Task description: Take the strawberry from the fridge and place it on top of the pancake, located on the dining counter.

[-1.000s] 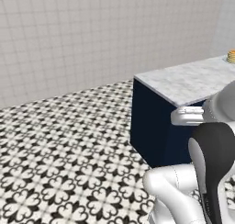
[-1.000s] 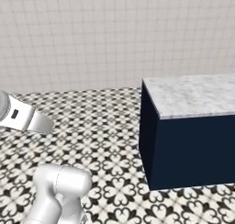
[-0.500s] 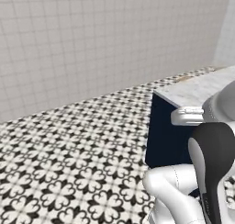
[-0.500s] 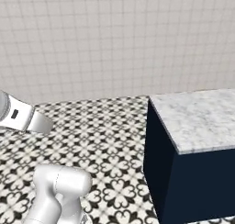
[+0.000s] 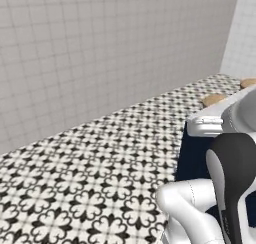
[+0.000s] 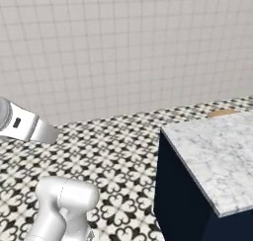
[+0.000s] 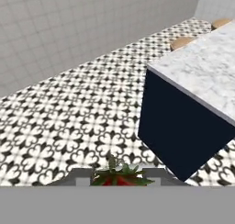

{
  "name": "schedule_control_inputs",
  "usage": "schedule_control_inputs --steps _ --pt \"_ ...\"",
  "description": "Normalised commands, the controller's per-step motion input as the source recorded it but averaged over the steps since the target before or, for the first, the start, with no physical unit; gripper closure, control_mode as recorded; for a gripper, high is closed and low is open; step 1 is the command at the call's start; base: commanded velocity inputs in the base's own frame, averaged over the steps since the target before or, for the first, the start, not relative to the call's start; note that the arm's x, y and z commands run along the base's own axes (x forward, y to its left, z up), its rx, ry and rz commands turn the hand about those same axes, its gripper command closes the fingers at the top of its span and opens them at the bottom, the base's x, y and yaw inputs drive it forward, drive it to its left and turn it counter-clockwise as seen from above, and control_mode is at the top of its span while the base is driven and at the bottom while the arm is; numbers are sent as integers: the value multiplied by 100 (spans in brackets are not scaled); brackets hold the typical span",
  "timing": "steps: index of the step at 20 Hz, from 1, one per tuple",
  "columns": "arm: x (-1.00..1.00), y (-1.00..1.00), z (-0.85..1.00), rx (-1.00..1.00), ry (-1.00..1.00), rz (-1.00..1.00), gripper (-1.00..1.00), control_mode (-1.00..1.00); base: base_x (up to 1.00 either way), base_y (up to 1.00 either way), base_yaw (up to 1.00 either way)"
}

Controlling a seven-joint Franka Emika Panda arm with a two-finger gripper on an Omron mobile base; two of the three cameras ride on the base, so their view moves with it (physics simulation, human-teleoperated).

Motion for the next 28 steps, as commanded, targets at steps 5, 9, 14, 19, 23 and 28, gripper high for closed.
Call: schedule_control_inputs --steps 5,9,14,19,23,28 --pt "0 0 0 0 0 0 100 100 100 74 -29" --pt "0 0 0 0 0 0 100 100 100 78 -30" --pt "0 0 0 0 0 0 100 100 100 68 -45" --pt "0 0 0 0 0 0 100 100 100 81 -59" --pt "0 0 0 0 0 0 100 100 100 82 -59" --pt "0 0 0 0 0 0 100 100 100 77 -63"
